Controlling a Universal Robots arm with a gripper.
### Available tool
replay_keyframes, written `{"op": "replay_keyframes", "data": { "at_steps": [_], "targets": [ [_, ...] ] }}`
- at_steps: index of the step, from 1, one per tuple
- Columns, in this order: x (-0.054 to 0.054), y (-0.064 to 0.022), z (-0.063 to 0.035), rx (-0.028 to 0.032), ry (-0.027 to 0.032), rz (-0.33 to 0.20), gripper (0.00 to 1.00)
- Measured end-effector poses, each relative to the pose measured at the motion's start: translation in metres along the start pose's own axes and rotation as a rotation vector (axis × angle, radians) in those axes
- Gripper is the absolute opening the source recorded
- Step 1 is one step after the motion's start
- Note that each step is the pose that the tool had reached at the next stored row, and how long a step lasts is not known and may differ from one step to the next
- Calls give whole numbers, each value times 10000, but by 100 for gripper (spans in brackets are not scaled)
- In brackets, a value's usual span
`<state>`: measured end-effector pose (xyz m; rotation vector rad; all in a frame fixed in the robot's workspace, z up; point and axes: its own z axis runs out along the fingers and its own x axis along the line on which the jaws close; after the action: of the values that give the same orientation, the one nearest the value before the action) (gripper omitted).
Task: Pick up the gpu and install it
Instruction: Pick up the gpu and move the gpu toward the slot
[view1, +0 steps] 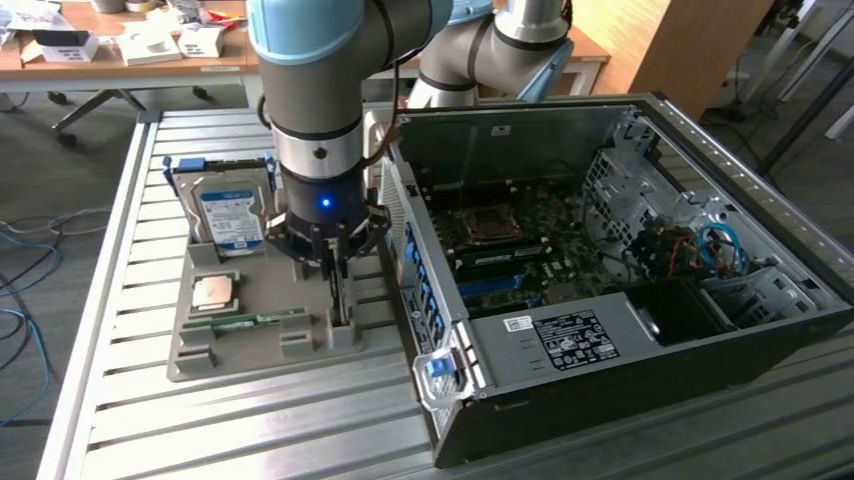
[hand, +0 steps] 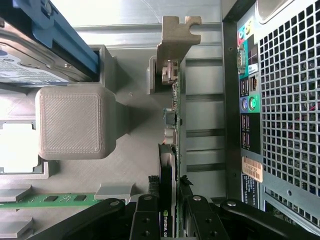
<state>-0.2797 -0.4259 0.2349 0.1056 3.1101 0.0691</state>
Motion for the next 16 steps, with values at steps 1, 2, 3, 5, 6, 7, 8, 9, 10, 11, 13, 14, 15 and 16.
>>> {"op": "replay_keyframes", "data": {
  "at_steps": [1,2,3,5,6,7,8,9,10,11,13,14,15,16],
  "targets": [
    [0,0,-12,-1,2,-2,26],
    [0,1,-22,-8,4,-4,26],
    [0,1,-34,-15,3,-6,26],
    [-1,3,-67,-32,5,-10,26],
    [-2,3,-86,-43,5,-14,26],
    [-2,4,-108,-51,6,-17,26],
    [-3,6,-130,-56,7,-21,26],
    [-4,7,-152,-63,7,-24,26],
    [-5,8,-177,-70,8,-27,26],
    [-5,9,-205,-73,8,-30,26],
    [-7,12,-270,-80,10,-36,26],
    [-8,13,-301,-83,10,-41,26],
    [-9,15,-333,-85,10,-45,26],
    [-10,16,-366,-87,11,-50,26]
  ]
}}
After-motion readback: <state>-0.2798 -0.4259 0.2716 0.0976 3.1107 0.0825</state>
